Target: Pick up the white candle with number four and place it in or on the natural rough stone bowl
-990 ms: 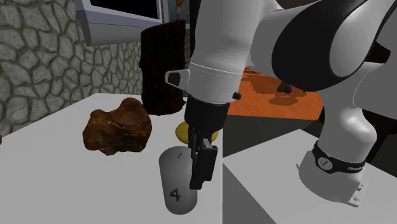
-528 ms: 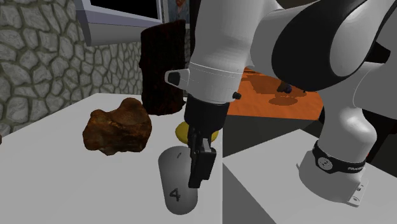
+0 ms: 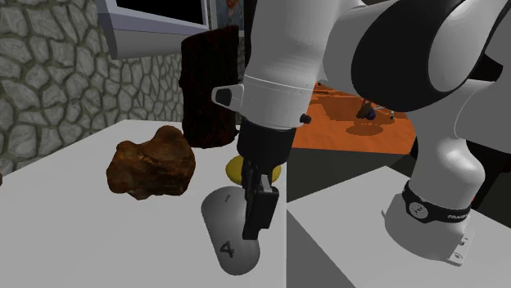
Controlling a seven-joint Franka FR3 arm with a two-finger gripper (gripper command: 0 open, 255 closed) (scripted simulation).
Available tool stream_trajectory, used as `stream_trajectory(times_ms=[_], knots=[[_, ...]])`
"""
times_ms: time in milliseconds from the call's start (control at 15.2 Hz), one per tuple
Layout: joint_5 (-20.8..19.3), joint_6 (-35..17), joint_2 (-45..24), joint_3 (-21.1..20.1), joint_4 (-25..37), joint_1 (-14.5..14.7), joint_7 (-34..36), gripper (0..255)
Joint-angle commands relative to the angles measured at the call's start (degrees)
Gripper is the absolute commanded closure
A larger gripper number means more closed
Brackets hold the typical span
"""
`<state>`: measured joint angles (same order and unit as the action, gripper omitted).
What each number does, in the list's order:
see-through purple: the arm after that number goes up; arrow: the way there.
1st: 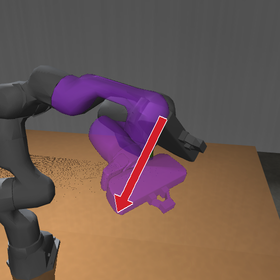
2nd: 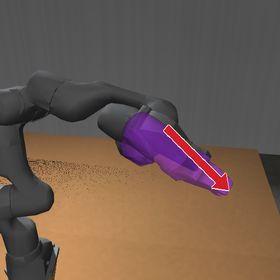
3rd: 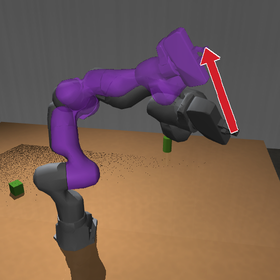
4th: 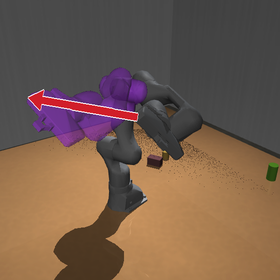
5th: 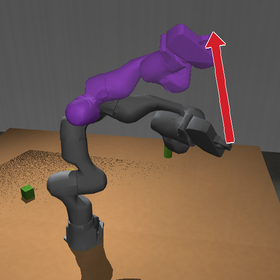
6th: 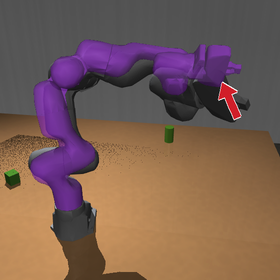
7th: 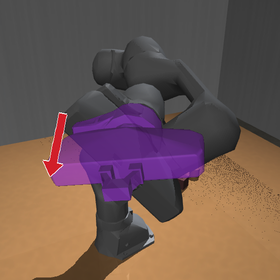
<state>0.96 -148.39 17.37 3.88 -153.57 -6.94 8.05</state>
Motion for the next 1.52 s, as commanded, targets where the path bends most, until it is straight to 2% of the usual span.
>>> stream_trajectory(times_ms=[0, 1452], knots=[[-0.15, 1.73, 1.19, 0.01, 0.53, -0.12, 0.02, 255], [-0.86, 21.38, 10.33, -0.61, 11.04, -0.51, 0.97, 255]])
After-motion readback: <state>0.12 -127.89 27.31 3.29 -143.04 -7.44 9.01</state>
